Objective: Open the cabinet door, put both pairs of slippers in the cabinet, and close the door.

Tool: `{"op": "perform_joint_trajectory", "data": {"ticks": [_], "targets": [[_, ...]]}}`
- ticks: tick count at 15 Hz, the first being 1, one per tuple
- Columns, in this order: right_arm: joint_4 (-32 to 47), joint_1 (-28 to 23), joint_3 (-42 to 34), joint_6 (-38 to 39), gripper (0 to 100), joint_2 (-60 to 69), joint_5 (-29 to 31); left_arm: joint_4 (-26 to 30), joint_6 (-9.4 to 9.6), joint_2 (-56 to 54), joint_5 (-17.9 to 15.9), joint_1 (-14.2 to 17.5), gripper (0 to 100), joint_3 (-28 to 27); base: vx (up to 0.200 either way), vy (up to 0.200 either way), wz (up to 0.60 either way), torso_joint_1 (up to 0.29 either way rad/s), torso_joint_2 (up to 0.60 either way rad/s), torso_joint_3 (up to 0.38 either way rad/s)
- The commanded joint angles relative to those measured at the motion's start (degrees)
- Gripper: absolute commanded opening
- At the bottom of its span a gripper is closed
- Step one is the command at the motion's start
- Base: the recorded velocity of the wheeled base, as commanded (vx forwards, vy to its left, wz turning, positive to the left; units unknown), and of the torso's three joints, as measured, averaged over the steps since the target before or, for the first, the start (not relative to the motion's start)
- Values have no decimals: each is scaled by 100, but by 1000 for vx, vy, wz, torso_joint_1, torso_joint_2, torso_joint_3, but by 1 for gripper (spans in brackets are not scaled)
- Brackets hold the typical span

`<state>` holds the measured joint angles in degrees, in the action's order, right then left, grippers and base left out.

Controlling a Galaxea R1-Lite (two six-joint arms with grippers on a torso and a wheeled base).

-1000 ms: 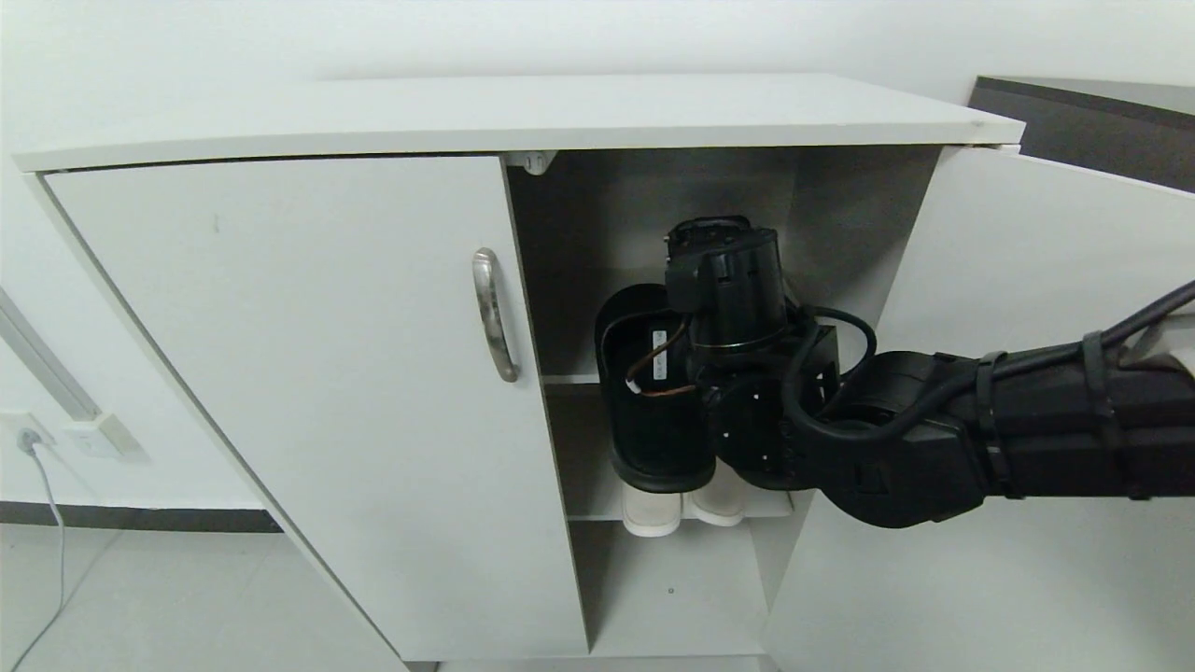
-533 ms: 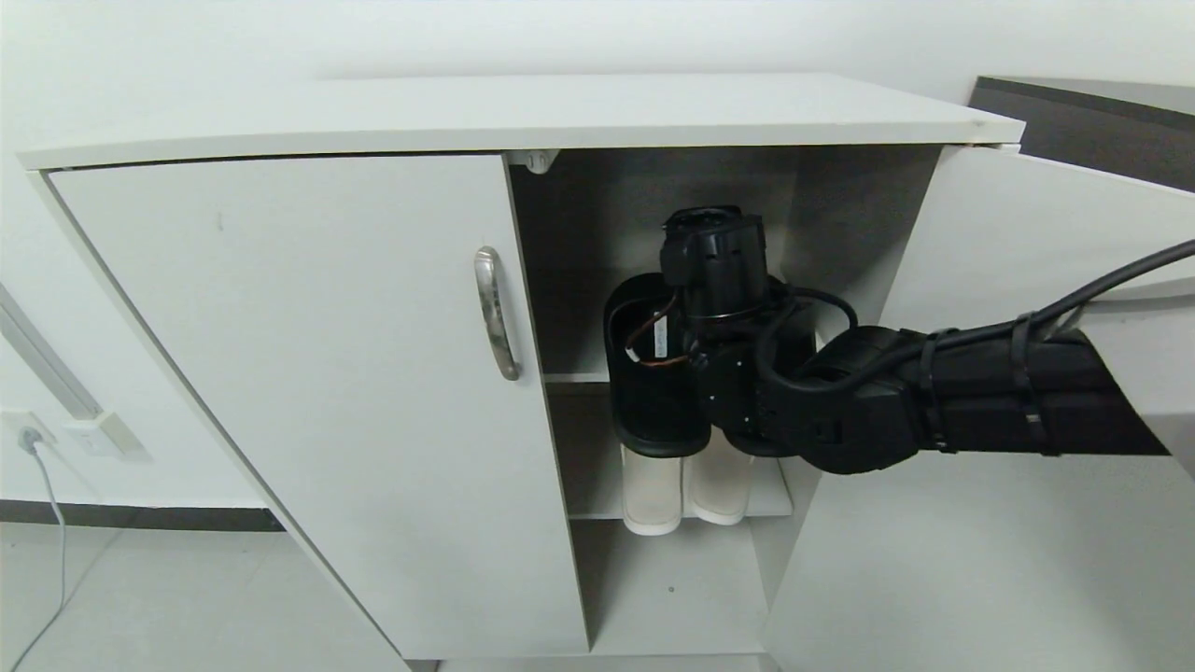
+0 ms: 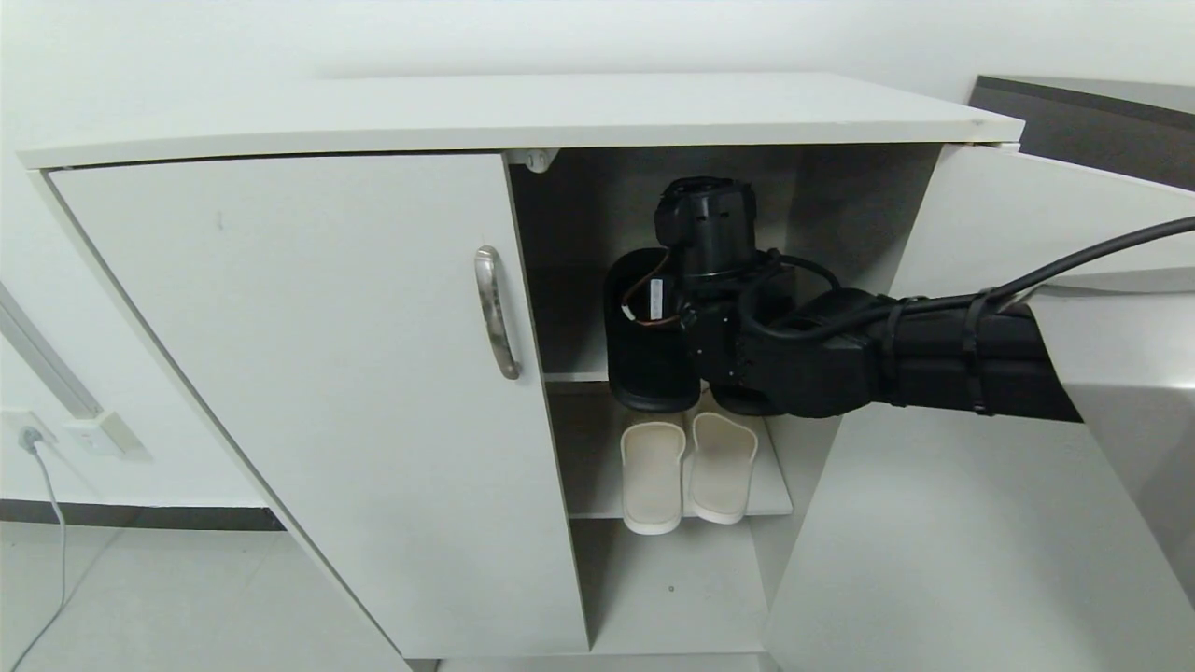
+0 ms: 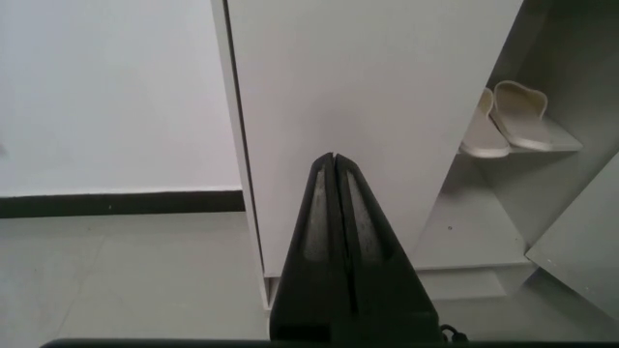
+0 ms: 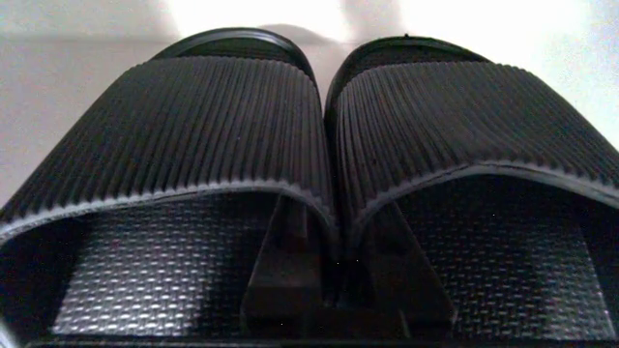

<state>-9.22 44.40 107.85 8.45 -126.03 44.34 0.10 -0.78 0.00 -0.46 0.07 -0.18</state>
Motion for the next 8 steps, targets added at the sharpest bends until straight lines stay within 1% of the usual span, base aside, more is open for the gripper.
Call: {"op": "perform_joint_trajectory", "data": {"ticks": [1, 3, 8], "targets": [[8, -54, 289, -36, 0, -229, -4, -1, -1, 9, -6, 1, 0, 1, 0, 0, 0, 0, 0, 0], [8, -89, 395, -80, 0, -300, -4, -1, -1, 9, 2, 1, 0, 1, 0, 0, 0, 0, 0, 0], [8, -98, 377, -115, 0, -335, -4, -1, -1, 9, 2, 1, 0, 1, 0, 0, 0, 0, 0, 0]]}}
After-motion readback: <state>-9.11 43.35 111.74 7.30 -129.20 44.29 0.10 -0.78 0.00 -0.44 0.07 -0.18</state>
